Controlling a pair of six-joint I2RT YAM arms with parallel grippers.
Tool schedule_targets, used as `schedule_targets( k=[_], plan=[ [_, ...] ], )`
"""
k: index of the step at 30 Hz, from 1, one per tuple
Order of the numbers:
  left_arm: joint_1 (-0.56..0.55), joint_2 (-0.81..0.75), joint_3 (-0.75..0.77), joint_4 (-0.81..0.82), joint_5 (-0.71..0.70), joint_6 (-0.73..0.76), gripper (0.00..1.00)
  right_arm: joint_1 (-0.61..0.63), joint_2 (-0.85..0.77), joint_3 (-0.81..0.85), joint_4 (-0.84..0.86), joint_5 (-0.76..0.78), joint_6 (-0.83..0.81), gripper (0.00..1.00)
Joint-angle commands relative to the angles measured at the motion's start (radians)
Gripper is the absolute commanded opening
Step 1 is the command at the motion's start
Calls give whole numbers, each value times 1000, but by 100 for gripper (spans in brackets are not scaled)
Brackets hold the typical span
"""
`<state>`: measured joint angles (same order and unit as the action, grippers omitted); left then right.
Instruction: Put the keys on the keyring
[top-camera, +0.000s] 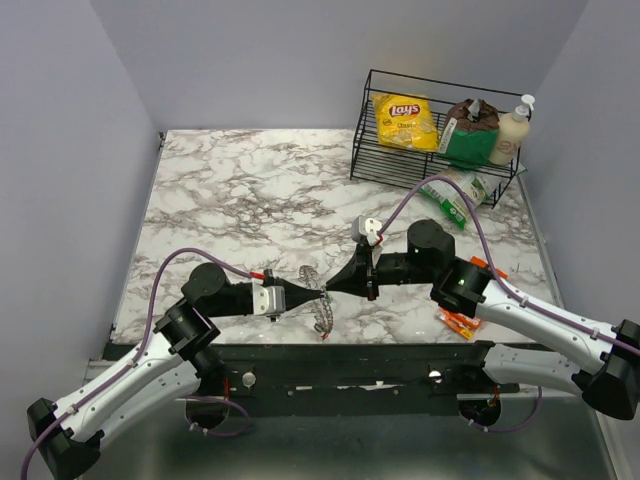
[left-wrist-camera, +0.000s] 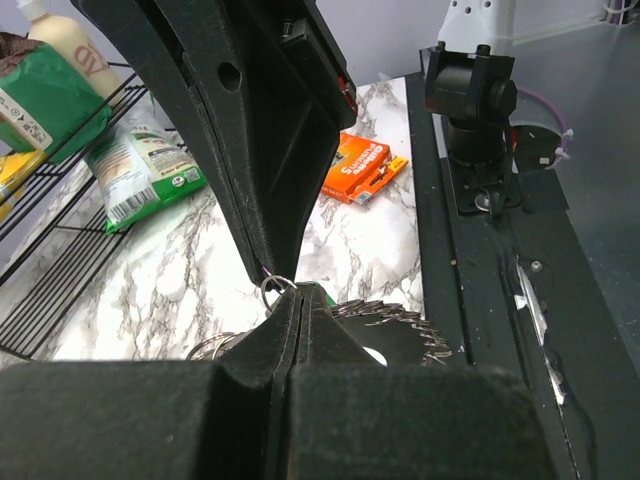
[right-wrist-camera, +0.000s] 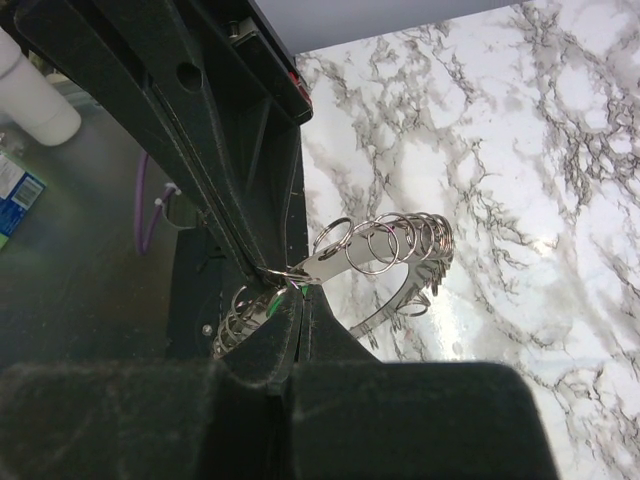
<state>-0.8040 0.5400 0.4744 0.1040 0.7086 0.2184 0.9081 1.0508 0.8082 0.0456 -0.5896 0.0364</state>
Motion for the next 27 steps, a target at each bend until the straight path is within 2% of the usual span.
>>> schedule_targets(
  k=[1, 27],
  plan=[
    [-18, -20, 7, 146, 166, -22, 0, -6, 12, -15, 56, 56, -27, 1],
    [-18, -46, -13, 184, 112, -16, 0, 12, 12, -23, 37, 192, -7, 1]
  ],
)
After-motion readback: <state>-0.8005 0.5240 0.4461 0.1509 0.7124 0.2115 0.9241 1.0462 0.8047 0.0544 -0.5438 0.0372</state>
